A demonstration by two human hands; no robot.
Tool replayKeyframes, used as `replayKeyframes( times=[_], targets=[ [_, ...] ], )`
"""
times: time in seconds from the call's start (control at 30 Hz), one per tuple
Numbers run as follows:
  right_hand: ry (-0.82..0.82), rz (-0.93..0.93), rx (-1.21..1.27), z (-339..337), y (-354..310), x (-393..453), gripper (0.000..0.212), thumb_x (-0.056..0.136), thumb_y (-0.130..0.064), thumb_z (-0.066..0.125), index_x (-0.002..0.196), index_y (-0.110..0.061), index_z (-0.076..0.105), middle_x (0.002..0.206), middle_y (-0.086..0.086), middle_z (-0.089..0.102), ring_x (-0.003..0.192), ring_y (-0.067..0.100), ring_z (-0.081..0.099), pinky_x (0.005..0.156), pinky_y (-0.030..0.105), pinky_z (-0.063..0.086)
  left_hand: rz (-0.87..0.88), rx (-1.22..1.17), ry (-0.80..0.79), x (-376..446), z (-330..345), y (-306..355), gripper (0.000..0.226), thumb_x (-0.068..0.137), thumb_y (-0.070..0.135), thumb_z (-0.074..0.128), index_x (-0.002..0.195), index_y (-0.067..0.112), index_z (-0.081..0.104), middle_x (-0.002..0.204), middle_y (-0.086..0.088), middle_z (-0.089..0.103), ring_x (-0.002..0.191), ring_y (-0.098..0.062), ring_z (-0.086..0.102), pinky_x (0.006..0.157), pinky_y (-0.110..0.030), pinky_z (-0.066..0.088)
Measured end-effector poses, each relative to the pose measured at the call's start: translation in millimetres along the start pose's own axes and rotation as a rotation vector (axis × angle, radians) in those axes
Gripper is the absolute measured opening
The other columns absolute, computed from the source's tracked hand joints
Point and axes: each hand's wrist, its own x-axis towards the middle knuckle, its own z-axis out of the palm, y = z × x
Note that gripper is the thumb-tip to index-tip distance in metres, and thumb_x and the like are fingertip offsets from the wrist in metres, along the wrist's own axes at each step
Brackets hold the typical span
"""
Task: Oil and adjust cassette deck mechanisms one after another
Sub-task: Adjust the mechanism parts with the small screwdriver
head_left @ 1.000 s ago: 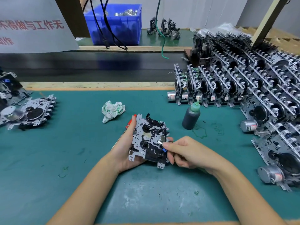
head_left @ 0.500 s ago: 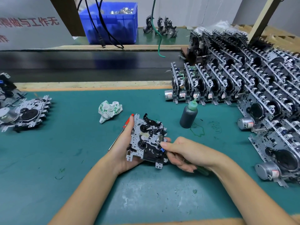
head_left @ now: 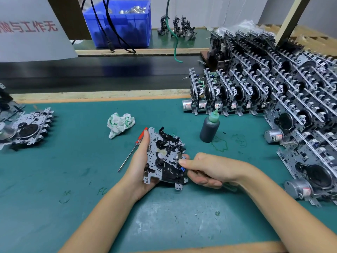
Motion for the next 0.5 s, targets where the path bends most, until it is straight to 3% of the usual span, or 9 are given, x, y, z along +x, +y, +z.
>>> replayKeyframes(
  times=[0.23,0.4,0.5],
  targets=[
    [0.078,-0.109,0.076,3,8,-2,0.063,0.099,-0.047,0.036,0.042,-0.019,0.038,0.029,-0.002,0.028,0.030,0.012,0.021,0.042,0.021,0.024,0.000,0.023,-0.050,-5,3,1,0.079,0.081,0.075,0.029,0.105,0.014,0.074,0.116,-0.018,0.067,0.105,-0.029,0.066,0.077,-0.035,0.057],
    [0.223,-0.206,0.430,-9,16,-7,0.048,0.094,-0.042,0.040,0.056,-0.014,0.048,0.031,-0.001,0.027,0.027,0.008,0.013,0.035,0.012,0.017,-0.035,-0.240,-0.061,-6,9,6,0.096,0.076,0.076,0.039,0.130,-0.002,0.051,0.127,-0.030,0.055,0.115,-0.041,0.057,0.093,-0.049,0.049],
    [0.293,-0.173,0.497,-10,18,-4,0.035,0.100,-0.030,0.037,0.072,-0.011,0.048,0.035,-0.002,0.036,0.026,0.006,0.016,0.036,0.010,0.014,-0.051,-0.381,-0.087,-7,8,7,0.102,0.068,0.075,0.049,0.131,-0.006,0.045,0.129,-0.035,0.050,0.117,-0.050,0.052,0.101,-0.053,0.042]
  ],
)
